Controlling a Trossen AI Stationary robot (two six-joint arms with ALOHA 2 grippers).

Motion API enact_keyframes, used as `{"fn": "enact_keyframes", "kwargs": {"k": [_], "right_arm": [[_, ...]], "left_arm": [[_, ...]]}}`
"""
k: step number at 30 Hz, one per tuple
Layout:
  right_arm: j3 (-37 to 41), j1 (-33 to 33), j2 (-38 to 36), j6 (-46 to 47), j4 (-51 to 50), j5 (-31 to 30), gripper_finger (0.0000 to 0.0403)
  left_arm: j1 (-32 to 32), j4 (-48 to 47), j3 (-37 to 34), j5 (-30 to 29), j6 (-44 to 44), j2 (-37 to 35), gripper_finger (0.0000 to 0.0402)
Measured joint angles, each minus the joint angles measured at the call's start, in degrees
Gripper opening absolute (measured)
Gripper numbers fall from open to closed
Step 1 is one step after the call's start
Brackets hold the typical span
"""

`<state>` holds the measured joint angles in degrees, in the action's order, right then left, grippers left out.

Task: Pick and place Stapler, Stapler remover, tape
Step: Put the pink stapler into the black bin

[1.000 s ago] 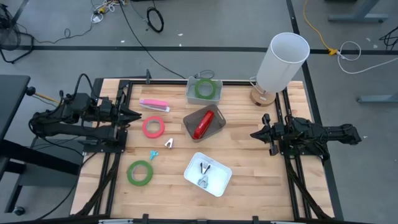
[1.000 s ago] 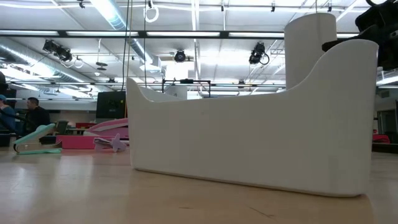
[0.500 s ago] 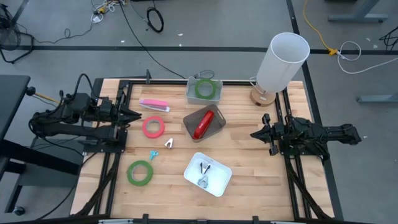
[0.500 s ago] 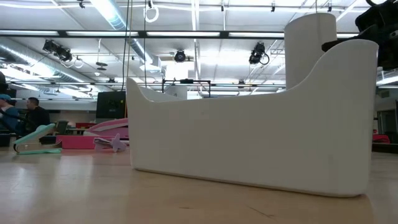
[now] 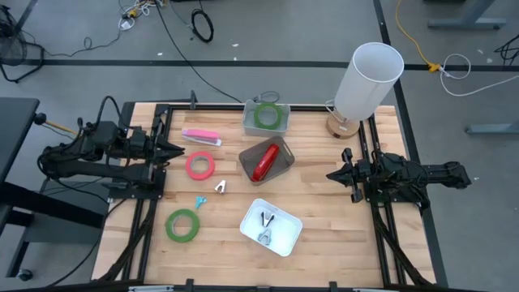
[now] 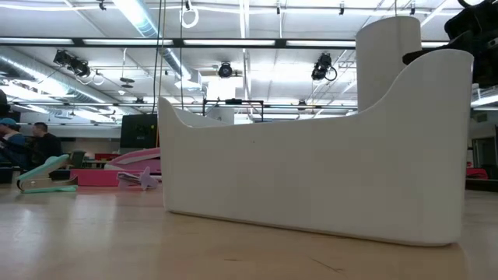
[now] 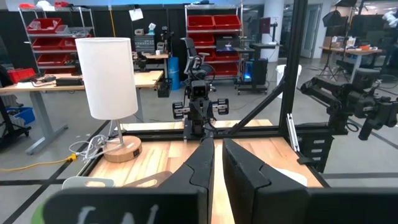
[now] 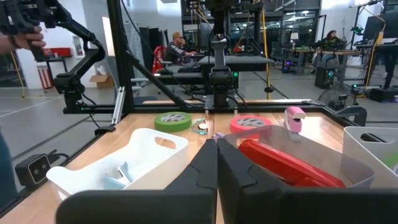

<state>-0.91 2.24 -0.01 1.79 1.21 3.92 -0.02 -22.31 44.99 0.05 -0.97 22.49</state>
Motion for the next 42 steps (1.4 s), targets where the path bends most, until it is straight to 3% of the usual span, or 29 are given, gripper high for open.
{"fn": "enact_keyframes", "kwargs": {"k": [32,36,42], "right_arm": [[0.00,0.00,0.00,0.00,0.00,-0.02,0.0002],[0.00,-0.02,0.00,0.00,0.00,-0.02,0.0002],[0.00,-0.02,0.00,0.02,0.00,-0.02,0.0002]], "left_arm": [[0.01,0.46,0.00,-0.81,1.90,0.01,0.0036],[0.01,0.44,0.00,-2.54,1.86,0.01,0.0054],[0.01,0.34,0.00,-3.44,1.86,0.01,0.0118]]}}
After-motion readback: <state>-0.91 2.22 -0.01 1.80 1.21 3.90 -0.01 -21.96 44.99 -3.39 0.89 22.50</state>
